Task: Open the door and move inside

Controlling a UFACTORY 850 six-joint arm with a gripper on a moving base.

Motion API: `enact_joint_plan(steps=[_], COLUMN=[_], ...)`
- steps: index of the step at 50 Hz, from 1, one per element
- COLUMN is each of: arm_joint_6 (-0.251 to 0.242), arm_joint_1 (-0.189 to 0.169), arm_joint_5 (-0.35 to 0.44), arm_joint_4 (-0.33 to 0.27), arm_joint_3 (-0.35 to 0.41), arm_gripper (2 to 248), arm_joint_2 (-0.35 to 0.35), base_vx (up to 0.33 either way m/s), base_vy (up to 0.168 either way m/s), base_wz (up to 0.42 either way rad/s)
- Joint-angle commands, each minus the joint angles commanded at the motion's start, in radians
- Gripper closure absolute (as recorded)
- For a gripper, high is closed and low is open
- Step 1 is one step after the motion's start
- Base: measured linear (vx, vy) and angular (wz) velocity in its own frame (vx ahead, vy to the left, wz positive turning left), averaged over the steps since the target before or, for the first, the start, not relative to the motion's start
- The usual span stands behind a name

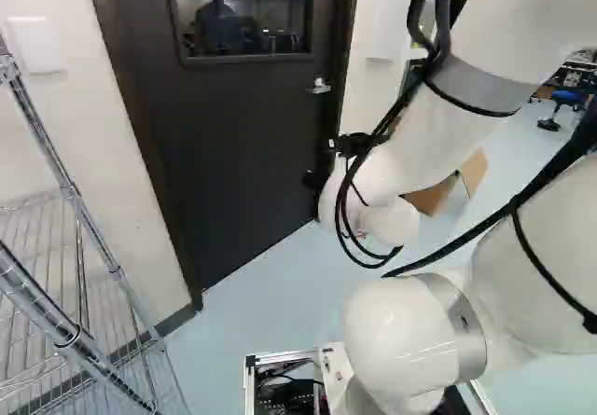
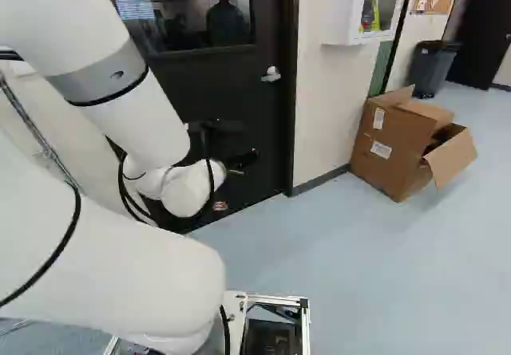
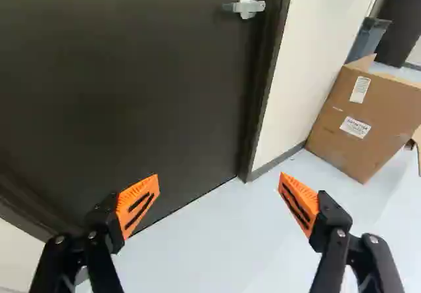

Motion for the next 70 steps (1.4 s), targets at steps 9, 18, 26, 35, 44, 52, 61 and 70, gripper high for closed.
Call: enact_joint_plan(steps=[9, 18, 26, 35, 44, 52, 61, 70], arm_joint_6=[0.000, 0.000, 0.000, 0.000, 0.000, 0.000, 0.000, 0.000], arm_joint_1=[0.000, 0.000, 0.000, 0.000, 0.000, 0.000, 0.000, 0.000], arm_joint_5=[0.000, 0.000, 0.000, 0.000, 0.000, 0.000, 0.000, 0.000], arm_joint_4=[0.000, 0.000, 0.000, 0.000, 0.000, 0.000, 0.000, 0.000], arm_joint_3=[0.000, 0.000, 0.000, 0.000, 0.000, 0.000, 0.000, 0.000], arm_gripper=[3, 3, 3, 3, 3, 3, 3, 3], arm_joint_2=[0.000, 0.000, 0.000, 0.000, 0.000, 0.000, 0.000, 0.000], base_vx=[0.033, 0.081, 0.119, 0.111, 0.119, 0.123, 0.136, 0.152], base_vy=[0.000, 0.003, -0.007, -0.047, -0.055, -0.041, -0.049, -0.063], base_wz=[-0.002, -0.001, 0.036, 0.003, 0.050, 0.151, 0.187, 0.201])
